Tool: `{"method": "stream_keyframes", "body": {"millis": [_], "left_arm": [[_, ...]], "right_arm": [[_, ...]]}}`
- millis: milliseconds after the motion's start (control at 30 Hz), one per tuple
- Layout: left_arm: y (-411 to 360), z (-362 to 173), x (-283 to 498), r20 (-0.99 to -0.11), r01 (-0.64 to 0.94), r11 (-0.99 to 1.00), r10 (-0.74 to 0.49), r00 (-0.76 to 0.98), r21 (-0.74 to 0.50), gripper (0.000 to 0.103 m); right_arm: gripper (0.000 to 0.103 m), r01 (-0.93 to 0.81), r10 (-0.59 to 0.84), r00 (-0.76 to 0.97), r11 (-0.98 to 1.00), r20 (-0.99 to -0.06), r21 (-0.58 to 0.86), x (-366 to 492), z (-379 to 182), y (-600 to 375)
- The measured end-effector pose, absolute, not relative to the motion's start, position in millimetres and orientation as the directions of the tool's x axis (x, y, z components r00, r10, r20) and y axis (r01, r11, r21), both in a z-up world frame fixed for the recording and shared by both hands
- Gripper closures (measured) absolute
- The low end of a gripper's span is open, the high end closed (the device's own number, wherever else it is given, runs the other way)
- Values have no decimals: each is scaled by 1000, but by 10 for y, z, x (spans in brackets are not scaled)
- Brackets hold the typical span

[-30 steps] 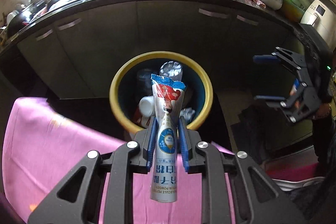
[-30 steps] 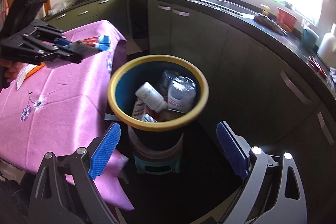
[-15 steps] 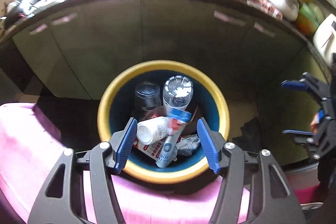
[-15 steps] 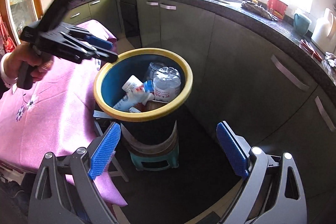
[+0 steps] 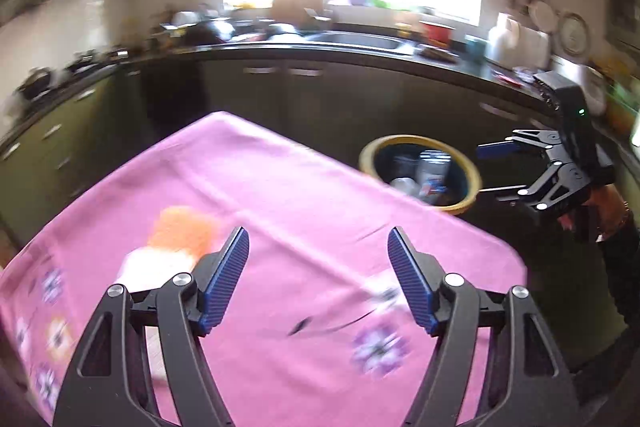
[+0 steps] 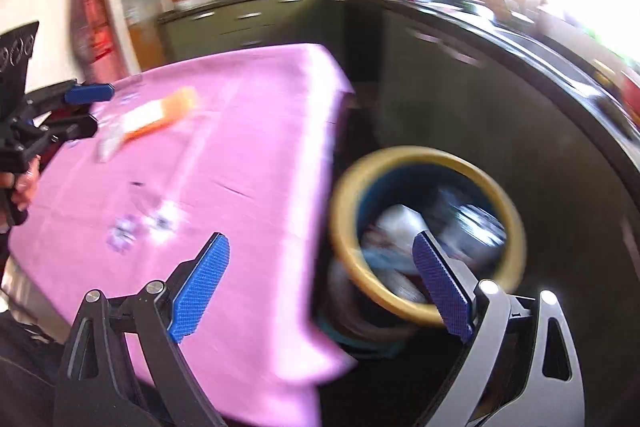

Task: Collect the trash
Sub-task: 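Move the right gripper to the orange mesh pad and grasp it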

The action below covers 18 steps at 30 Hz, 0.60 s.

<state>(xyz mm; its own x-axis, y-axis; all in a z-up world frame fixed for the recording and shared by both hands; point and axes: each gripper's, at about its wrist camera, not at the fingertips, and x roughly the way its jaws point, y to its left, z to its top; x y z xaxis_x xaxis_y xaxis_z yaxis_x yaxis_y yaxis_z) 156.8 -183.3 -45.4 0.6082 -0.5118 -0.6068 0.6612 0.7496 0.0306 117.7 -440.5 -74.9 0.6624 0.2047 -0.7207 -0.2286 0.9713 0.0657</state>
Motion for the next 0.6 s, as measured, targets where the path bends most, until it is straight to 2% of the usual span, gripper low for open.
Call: {"method": "stream_keyframes", "body": {"millis": [133, 233, 367, 500, 600], "left_arm": [[-1236, -507, 1521, -559, 558, 827, -435, 706, 61, 27], [-875, -598, 1617, -537, 509, 859, -403, 741, 58, 26], [-644, -730, 1733, -543, 485, 874, -414, 731, -13, 26], [-626, -781, 1711, -540, 492, 870, -416, 732, -4, 26], [-650, -792, 1725, -540, 509, 860, -440, 718, -24, 25]], "right_arm": [[11, -386, 300, 621, 921, -724, 51, 1615, -709, -3700], [12, -469, 373, 580, 880, -724, 78, 2026, -693, -3204], [22, -474, 467, 497, 852, -732, 222, 2655, -708, -2827], [35, -437, 508, 432, 841, -745, 320, 3229, -773, -2635], [36, -411, 536, 376, 827, -756, 382, 3559, -847, -2558]]}}
